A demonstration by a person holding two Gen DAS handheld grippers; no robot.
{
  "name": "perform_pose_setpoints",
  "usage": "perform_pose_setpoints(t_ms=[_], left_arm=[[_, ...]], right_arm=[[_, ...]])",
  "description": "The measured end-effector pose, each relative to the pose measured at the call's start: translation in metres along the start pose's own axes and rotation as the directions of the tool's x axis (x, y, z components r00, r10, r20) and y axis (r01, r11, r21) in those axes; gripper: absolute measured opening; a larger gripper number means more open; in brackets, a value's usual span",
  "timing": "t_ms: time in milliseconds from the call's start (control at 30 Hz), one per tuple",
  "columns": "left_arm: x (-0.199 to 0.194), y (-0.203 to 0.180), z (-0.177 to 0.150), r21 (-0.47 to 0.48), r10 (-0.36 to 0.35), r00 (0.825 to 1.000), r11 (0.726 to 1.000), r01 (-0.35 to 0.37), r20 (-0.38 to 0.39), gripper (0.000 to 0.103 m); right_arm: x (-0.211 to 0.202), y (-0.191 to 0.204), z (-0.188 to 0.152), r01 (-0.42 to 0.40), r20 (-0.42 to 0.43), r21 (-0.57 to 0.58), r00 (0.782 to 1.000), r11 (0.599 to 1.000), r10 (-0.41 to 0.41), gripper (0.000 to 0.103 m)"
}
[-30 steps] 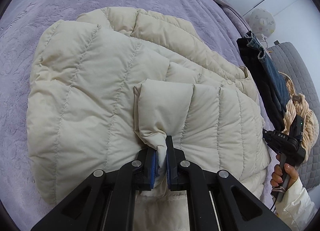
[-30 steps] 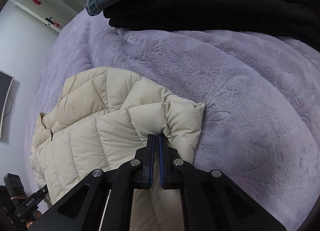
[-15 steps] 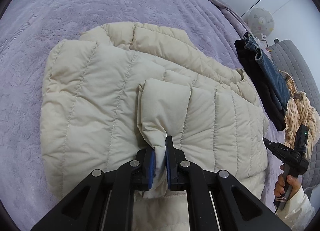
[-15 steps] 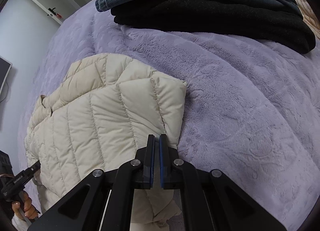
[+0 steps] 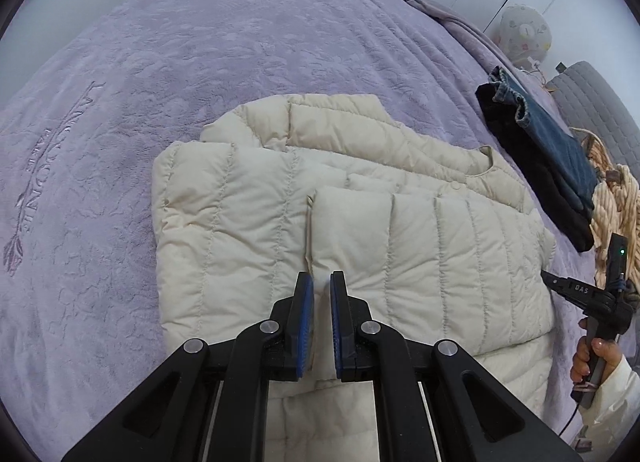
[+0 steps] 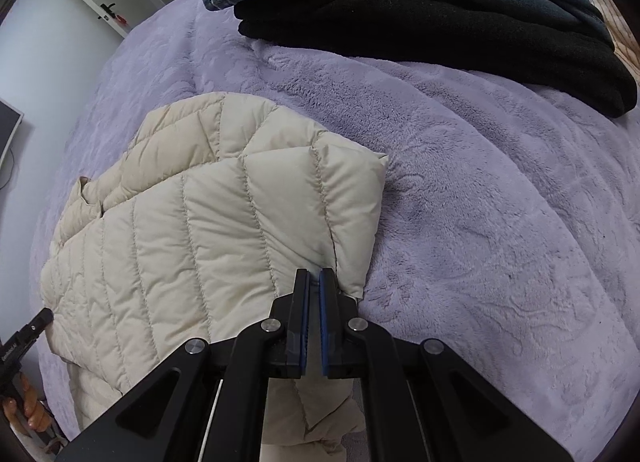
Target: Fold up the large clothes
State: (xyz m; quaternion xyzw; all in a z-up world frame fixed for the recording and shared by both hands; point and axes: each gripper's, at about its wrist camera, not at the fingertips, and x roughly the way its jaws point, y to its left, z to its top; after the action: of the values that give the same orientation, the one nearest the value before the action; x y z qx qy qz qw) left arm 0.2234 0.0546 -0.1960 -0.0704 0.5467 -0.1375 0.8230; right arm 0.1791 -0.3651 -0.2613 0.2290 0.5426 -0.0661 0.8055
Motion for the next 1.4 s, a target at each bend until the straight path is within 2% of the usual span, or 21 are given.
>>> perform_pose_setpoints(t_ms=[167,300,467,633,1033,1400], left_arm=[[-0.016,0.011,-0.003,-0.012,-0.028,0.999,1.000,0.029,0.038,0.010],[-0.014,-0.006,0.000,0.053,-0.087,0.996,0.995,0.085,0.033,0.010],[0.032,-0.013,-0.005,0.081,-0.002,0.998,0.997,0.007,-0.059,0.010],[0.044,-0.005,-0.012,0.068,-0.017,0.998,0.997,0.021,-0.058,0.010],[0.025,-0.006,-0.009,0.048,0.030,0.998,0.998,-0.027,-0.051,0.010],[-0.003,-0.004,-0.015,0.030,0.064,0.996,0.998,-0.063,-0.055,0.010]], right_arm=[[-0.004,0.000,0.000,-0.002,0.007,-0.002,1.000,1.000,0.002,0.003],[-0.016,0.009,-0.006,-0.023,0.035,-0.026,0.999,0.999,0.023,0.003],[-0.004,0.018,-0.015,0.020,-0.005,-0.081,1.000,0.996,-0.021,0.003],[0.008,0.004,-0.016,0.012,-0.015,-0.032,1.000,0.999,-0.013,0.003],[-0.007,0.003,-0.021,0.023,-0.036,0.004,0.999,1.000,-0.023,0.007],[-0.045,0.005,-0.044,0.018,-0.050,0.023,0.999,1.000,-0.017,0.007]])
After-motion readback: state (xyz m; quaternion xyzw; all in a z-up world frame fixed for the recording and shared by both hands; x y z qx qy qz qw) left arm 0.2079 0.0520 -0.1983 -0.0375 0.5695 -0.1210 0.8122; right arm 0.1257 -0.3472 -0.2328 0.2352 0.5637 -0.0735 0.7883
